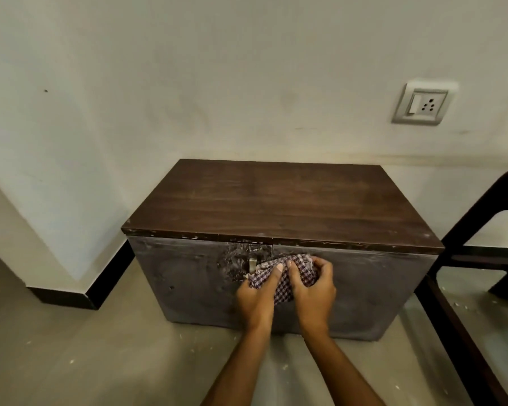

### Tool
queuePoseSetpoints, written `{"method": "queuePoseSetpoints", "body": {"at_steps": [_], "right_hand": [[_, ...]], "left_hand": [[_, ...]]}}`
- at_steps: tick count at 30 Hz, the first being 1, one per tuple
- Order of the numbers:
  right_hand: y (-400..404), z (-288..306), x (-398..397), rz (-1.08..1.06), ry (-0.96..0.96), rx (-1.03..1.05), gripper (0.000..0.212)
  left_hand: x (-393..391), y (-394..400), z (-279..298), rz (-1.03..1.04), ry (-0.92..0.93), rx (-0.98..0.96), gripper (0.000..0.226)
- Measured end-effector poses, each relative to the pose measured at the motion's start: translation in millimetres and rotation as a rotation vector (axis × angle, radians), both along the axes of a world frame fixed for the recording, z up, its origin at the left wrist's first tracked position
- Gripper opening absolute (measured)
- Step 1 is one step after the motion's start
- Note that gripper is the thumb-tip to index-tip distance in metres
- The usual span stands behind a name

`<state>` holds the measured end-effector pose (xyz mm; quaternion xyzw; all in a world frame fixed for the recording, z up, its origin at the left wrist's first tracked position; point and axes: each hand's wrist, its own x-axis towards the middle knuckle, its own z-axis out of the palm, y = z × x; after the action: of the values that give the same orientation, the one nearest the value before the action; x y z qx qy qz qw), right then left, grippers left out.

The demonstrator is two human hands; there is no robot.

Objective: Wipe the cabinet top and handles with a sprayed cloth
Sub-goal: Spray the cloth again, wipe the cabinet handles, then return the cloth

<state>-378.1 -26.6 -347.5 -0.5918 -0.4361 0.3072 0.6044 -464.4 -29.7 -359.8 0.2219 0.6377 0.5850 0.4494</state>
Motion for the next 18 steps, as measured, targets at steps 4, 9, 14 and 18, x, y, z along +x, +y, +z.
{"method": "queuePoseSetpoints", "body": {"at_steps": [4, 9, 14, 18], "right_hand": [[-8, -7, -3, 0.002, 0.006, 0.000, 0.034], [-17, -15, -4, 0.062, -0.006, -0.002, 0.028], [-5, -5, -4, 0.038, -0.004, 0.034, 0.025], [-12, -31, 1, 0.083, -0.070, 0.001, 0.027]], "left_hand": [[0, 1, -10, -0.003, -0.035, -0.027, 0.039], [-4, -8, -17, 0.003, -0.042, -0.067, 0.047], [-3, -1, -6, -0.020, -0.078, -0.034, 0.046], [-8, -10, -16, -0.070, -0.049, -0.062, 0.042]]}}
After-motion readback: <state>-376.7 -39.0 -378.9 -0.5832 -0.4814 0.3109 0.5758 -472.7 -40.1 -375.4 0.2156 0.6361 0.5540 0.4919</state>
